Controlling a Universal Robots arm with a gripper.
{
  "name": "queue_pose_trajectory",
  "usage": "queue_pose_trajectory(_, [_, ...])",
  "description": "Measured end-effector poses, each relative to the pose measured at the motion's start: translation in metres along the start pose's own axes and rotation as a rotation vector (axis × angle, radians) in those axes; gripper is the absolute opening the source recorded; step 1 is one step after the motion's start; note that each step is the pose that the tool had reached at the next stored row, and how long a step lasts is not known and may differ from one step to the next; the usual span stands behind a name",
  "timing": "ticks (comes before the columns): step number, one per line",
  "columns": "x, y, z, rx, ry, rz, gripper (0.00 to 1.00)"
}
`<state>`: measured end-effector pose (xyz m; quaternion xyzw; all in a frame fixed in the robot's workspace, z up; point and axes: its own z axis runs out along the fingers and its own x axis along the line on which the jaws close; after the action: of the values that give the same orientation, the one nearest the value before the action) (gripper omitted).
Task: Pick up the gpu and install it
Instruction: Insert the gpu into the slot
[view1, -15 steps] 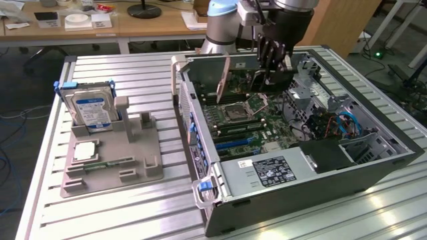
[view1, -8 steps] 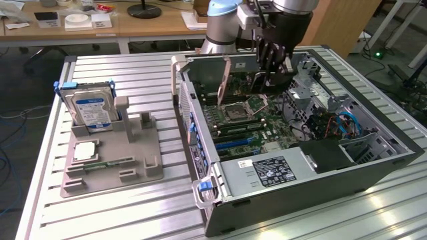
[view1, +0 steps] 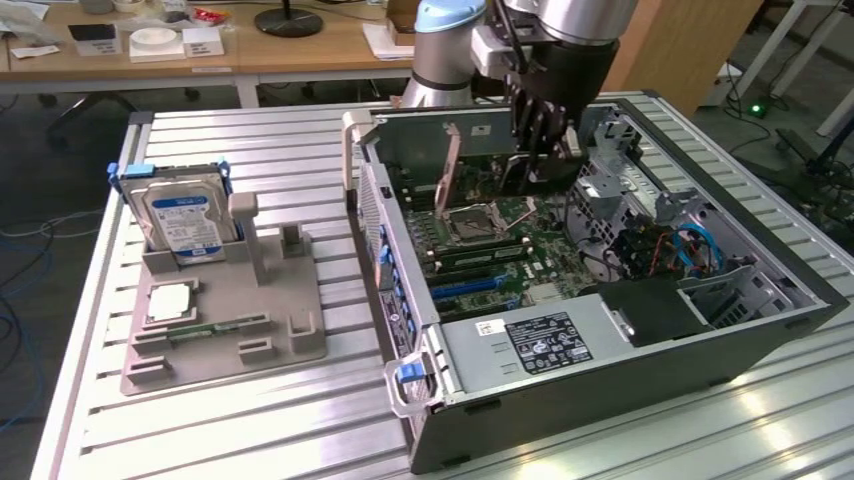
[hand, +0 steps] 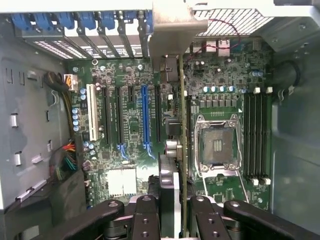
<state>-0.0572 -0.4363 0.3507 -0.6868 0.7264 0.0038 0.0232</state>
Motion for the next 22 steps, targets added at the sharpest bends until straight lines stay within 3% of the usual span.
queue_pose_trajectory(4, [0.000,0.0002,0.0039,0.0009,0.0213,-0.008,0.28])
queue_pose_trajectory(5, [0.000,0.0004,0.0057,0.0011,0.0233,-0.008,0.28])
queue_pose_trajectory(13, [0.000,0.0021,0.0200,0.0019,0.0246,0.026,0.28])
queue_pose_trajectory(22, [0.002,0.0141,0.0347,0.0026,0.0259,0.015,0.28])
